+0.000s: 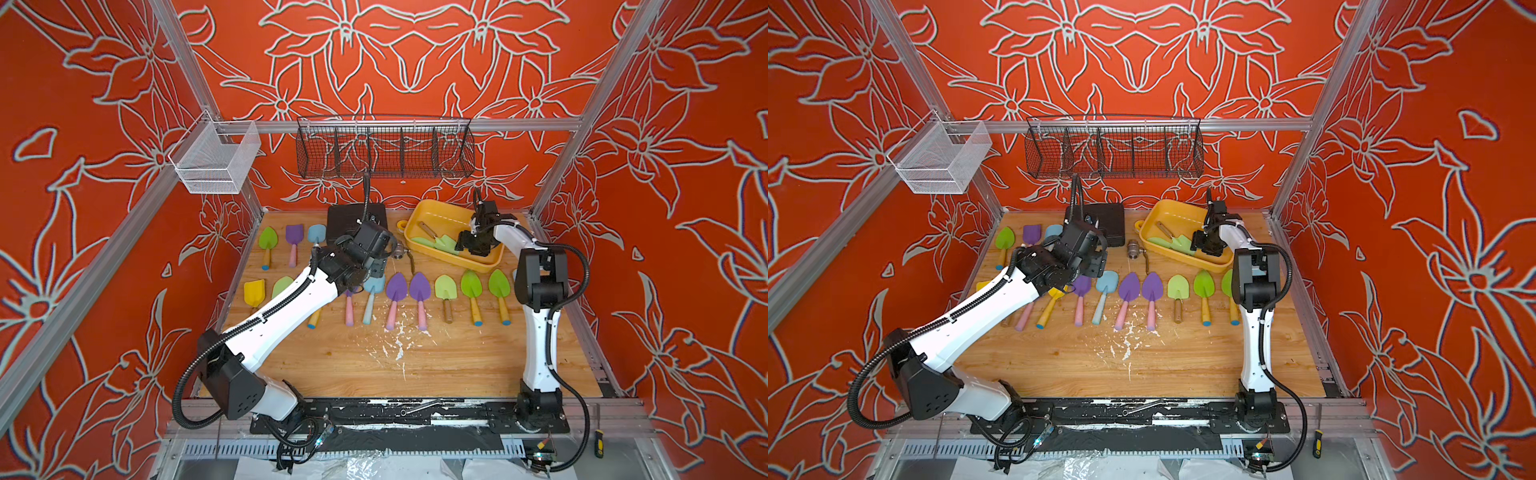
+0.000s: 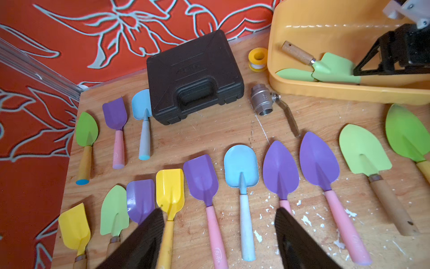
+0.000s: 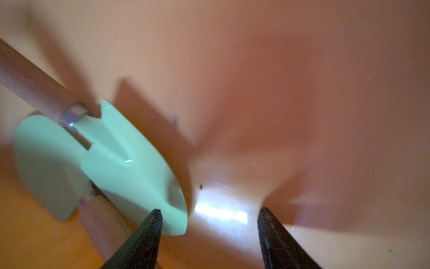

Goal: Take the shovel out of the storage box
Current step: Pick up the shovel from the storage box, then place the shovel at the center of the board.

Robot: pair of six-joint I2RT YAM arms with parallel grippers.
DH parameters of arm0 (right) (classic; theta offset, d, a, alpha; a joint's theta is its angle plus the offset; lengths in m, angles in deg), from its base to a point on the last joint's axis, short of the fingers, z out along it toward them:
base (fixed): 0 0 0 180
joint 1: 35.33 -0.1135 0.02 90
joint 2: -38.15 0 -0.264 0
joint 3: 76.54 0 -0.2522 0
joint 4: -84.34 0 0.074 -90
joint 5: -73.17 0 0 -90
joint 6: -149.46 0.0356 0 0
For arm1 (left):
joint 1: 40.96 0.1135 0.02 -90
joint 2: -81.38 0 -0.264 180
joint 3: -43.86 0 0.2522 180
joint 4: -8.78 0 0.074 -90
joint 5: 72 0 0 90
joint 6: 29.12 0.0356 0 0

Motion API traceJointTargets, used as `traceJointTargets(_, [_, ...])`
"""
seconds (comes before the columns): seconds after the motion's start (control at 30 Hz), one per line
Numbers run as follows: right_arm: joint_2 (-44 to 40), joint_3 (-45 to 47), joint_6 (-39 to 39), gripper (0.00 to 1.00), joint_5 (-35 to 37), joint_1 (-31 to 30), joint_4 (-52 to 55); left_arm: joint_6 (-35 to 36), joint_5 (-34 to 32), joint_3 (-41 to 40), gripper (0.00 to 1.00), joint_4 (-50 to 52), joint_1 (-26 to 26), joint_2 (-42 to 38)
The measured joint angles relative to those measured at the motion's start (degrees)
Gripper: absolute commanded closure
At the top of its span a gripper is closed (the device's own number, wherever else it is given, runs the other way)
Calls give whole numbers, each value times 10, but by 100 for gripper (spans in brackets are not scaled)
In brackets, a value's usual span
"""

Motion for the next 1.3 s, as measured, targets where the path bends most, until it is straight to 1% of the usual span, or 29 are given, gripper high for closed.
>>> traceJointTargets(0.03, [0, 0, 2, 37, -8, 0, -7, 0, 2, 3, 24, -2, 0, 0])
traceJointTargets(0.1, [2, 0, 8, 44, -26, 0, -17, 2, 4, 6, 24, -2, 0, 1])
traceJointTargets(0.17, [5, 0, 10, 46, -43, 0, -24, 5, 6, 10, 24, -2, 0, 4])
traceJointTargets(0.27, [16, -3, 8, 52, -63, -1, -31, 11, 7, 12, 24, -2, 0, 10])
traceJointTargets(0.37, [21, -11, 5, 66, -76, -1, -36, 14, 10, 15, 24, -1, 0, 16])
traceJointTargets(0.43, [22, -11, 4, 79, -81, -1, -36, 15, 13, 16, 24, -1, 0, 18])
traceJointTargets(0.53, [23, -10, -4, 95, -92, -1, -36, 15, 16, 16, 24, -2, 0, 18])
traceJointTargets(0.57, [23, -10, -7, 100, -105, -1, -37, 15, 18, 16, 24, -2, 0, 18])
traceJointTargets(0.63, [16, -11, -13, 100, -129, -1, -55, 16, 23, 17, 24, -2, 0, 19])
traceJointTargets(0.67, [9, -12, -19, 100, -128, -1, -59, 17, 29, 19, 24, -1, 0, 19])
traceJointTargets(0.83, [-8, -11, -56, 100, -109, -4, -39, 31, 55, 53, 24, -4, -2, 30])
traceJointTargets(0.97, [-26, -11, -90, 100, -90, -4, -7, 64, 73, 65, 24, -28, -8, 31])
traceJointTargets(1.03, [-39, -12, -104, 100, -85, -4, 14, 96, 83, 64, 24, -51, -13, 31])
traceJointTargets(1.13, [-65, -15, -124, 100, -79, -4, 51, 163, 101, 56, 24, -100, -19, 31])
traceJointTargets(1.3, [-129, -29, -154, 100, -80, -4, 110, 316, 147, 18, 24, -195, -19, 37])
